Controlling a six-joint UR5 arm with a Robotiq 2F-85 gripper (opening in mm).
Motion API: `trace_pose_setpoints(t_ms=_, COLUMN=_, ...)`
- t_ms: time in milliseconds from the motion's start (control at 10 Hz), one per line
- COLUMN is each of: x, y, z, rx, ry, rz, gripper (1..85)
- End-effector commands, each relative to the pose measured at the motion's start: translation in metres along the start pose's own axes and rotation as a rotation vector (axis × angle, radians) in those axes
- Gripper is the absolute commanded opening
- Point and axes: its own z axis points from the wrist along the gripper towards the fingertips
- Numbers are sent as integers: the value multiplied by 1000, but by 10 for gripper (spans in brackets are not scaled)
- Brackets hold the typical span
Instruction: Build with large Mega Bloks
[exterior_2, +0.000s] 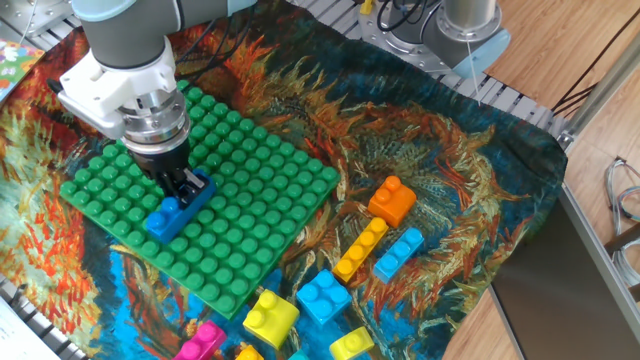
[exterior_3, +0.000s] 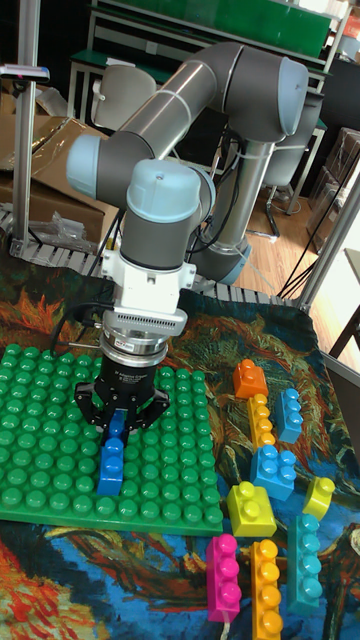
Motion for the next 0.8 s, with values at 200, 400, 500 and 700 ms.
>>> trace_pose_setpoints(t_ms=200, x=-1, y=2, z=7, rx=-18, ry=-12, rz=-2, gripper=13)
trace_pose_setpoints(t_ms=400, x=-1, y=4, z=9, rx=-22, ry=-12, rz=-1, gripper=13)
trace_pose_setpoints(t_ms=500, x=-1, y=3, z=10, rx=-24, ry=-14, rz=-5, gripper=13)
trace_pose_setpoints(t_ms=700, x=-1, y=5, z=10, rx=-35, ry=-13, rz=-10, gripper=13)
